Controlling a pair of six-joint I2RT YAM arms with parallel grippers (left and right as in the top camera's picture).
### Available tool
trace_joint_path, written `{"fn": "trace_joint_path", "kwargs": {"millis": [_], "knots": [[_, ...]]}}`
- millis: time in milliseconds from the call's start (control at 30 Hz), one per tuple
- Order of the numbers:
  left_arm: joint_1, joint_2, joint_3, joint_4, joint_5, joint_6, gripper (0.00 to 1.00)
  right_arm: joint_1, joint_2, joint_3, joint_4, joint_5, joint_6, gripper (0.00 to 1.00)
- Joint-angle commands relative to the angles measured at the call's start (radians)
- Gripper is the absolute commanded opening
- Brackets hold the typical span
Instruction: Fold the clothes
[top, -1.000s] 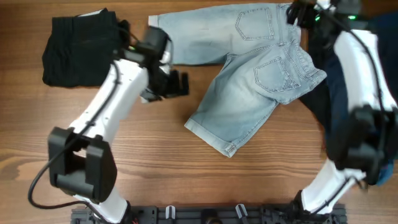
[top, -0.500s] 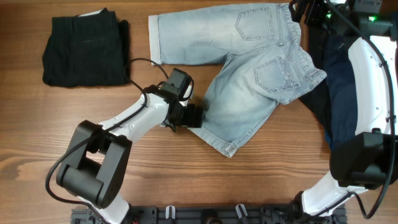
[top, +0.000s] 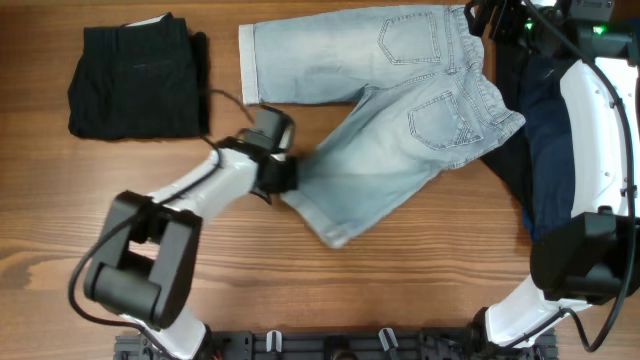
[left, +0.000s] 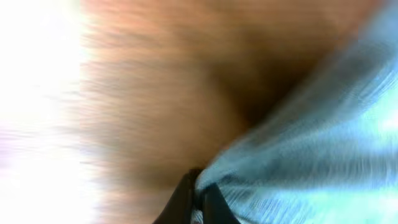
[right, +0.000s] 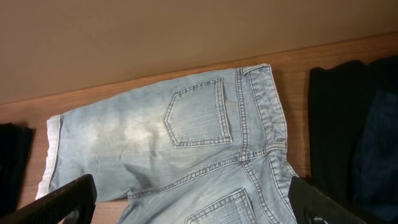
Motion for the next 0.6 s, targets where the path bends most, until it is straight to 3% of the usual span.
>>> {"fn": "trace_joint_path", "kwargs": {"millis": [0, 133, 167, 200, 233, 333, 467, 567], "knots": [[0.168, -0.039, 0.043, 0.021, -0.165, -0.001, 0.04, -0.001, 0.012, -0.003, 0.003, -0.024, -0.019, 1.00], [0.318, -0.040, 0.064, 0.201, -0.191, 0.005, 0.05, -0.001, 0.012, -0.003, 0.006, -0.024, -0.020, 1.00], [0.337, -0.040, 0.064, 0.242, -0.186, 0.002, 0.33, -0.001, 0.012, -0.003, 0.005, -0.023, -0.020, 1.00], [0.353, -0.040, 0.064, 0.284, -0.174, 0.002, 0.83, -0.001, 0.012, -0.004, 0.005, -0.021, -0.021, 1.00], [0.360, -0.040, 0.064, 0.310, -0.160, 0.002, 1.00, -0.001, 0.012, -0.004, 0.002, -0.019, -0.021, 1.00], [0.363, -0.040, 0.074, 0.324, -0.100, 0.003, 1.00, -0.004, 0.012, -0.004, -0.043, -0.014, -0.020, 1.00], [0.356, -0.078, 0.113, 0.204, 0.060, 0.003, 1.00, -0.004, 0.012, -0.004, -0.148, 0.002, -0.016, 1.00], [0.355, -0.203, 0.164, -0.045, 0.153, 0.002, 1.00, -0.004, 0.012, -0.004, -0.298, 0.009, 0.071, 1.00]]}}
